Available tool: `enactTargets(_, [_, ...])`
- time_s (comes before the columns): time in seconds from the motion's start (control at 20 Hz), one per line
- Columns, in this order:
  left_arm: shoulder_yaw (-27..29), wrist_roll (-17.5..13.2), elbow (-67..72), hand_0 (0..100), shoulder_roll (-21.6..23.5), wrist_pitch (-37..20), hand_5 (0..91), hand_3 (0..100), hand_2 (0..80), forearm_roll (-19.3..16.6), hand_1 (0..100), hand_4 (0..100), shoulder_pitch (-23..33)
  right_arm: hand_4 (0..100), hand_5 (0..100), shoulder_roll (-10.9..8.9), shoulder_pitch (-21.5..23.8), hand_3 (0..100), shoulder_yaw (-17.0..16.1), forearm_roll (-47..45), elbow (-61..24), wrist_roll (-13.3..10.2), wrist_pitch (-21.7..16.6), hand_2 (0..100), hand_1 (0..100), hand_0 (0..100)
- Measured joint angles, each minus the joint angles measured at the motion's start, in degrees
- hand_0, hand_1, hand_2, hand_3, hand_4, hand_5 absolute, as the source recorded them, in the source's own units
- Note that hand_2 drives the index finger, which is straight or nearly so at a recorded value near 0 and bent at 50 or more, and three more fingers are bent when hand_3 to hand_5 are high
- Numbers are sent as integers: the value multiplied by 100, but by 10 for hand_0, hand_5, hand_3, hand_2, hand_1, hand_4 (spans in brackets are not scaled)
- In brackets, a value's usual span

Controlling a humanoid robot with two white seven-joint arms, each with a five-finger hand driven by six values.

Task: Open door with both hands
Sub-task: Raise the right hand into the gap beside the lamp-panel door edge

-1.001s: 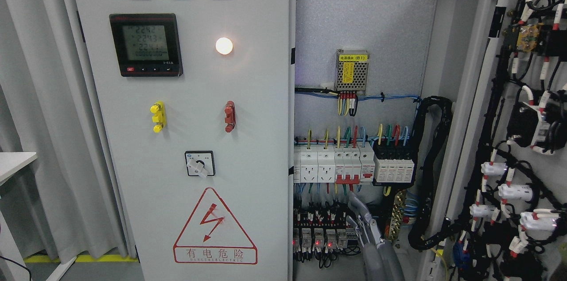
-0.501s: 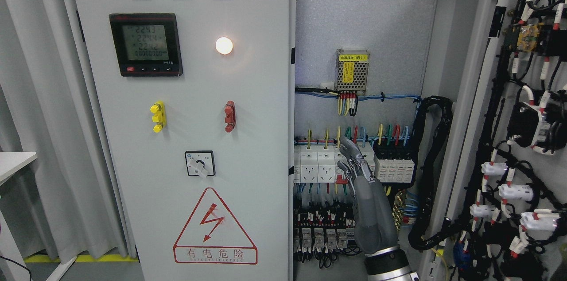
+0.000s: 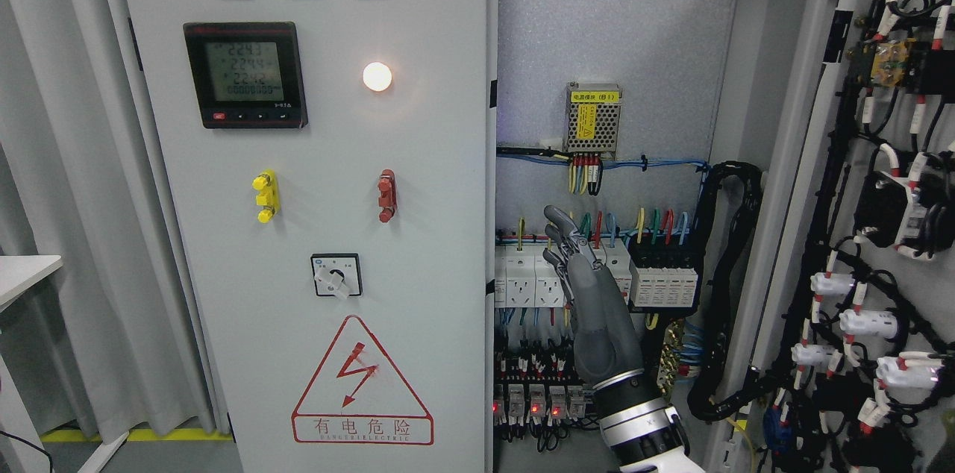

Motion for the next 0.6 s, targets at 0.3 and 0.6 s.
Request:
enactTargets(0.3, [3, -19, 6, 296, -1, 21, 0, 27, 27, 4, 0, 37, 1, 0, 0, 2, -406, 0, 49, -469, 354, 45, 250, 0, 0, 218])
enactTargets(0.6, [5, 7, 9, 296, -1, 33, 0, 27, 27, 6, 0, 36, 1, 0, 0, 4, -758, 0, 81, -712, 657, 133, 421, 0, 0, 219])
